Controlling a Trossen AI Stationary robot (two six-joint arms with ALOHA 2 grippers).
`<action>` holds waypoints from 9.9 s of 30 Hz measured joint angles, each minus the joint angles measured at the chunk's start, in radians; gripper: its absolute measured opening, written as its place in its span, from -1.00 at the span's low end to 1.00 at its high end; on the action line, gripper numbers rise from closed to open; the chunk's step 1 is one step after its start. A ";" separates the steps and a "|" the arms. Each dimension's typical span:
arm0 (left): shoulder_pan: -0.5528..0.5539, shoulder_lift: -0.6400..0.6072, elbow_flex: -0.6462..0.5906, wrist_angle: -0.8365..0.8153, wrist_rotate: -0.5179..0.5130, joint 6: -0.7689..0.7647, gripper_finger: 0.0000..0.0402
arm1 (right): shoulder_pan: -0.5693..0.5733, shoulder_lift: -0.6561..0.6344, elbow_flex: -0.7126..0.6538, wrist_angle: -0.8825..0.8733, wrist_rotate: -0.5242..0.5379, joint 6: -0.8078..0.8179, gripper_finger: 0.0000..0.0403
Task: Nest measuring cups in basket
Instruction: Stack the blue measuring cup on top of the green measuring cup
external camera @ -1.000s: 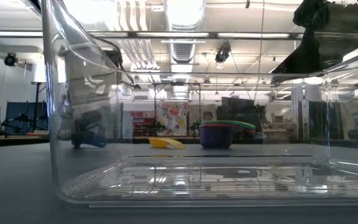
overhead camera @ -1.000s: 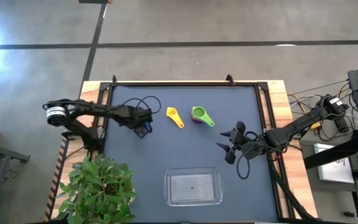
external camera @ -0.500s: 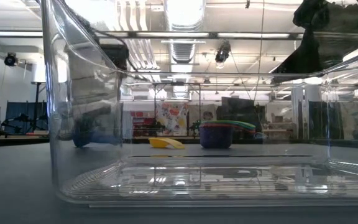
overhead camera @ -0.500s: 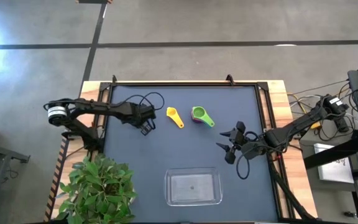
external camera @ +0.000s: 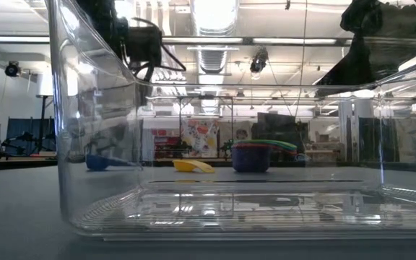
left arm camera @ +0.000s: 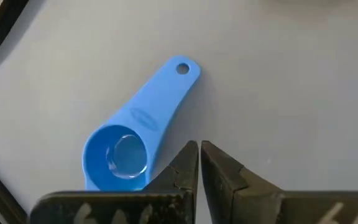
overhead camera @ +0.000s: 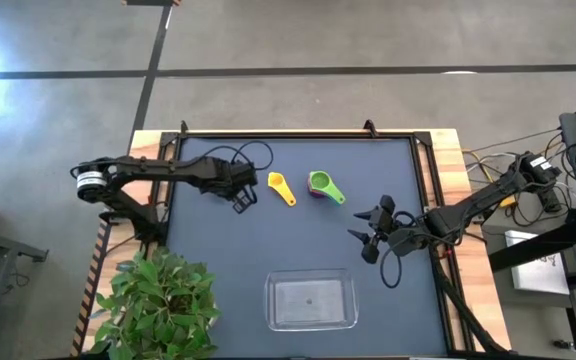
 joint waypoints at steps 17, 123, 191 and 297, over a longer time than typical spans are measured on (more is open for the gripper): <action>0.001 -0.002 -0.094 0.035 -0.065 -0.012 -0.15 | 0.000 0.000 0.000 0.000 0.000 0.000 0.11; -0.312 0.005 0.110 0.429 0.094 0.692 -0.97 | -0.480 0.410 0.634 -0.107 -0.603 -0.552 0.11; -0.312 -0.241 -0.110 0.581 0.146 0.466 -0.23 | -0.540 0.481 0.659 -0.355 -0.591 -0.521 -0.96; -0.359 -0.374 -0.531 1.408 0.063 0.292 -0.23 | -0.940 0.569 0.611 -0.391 -0.830 -0.050 -0.94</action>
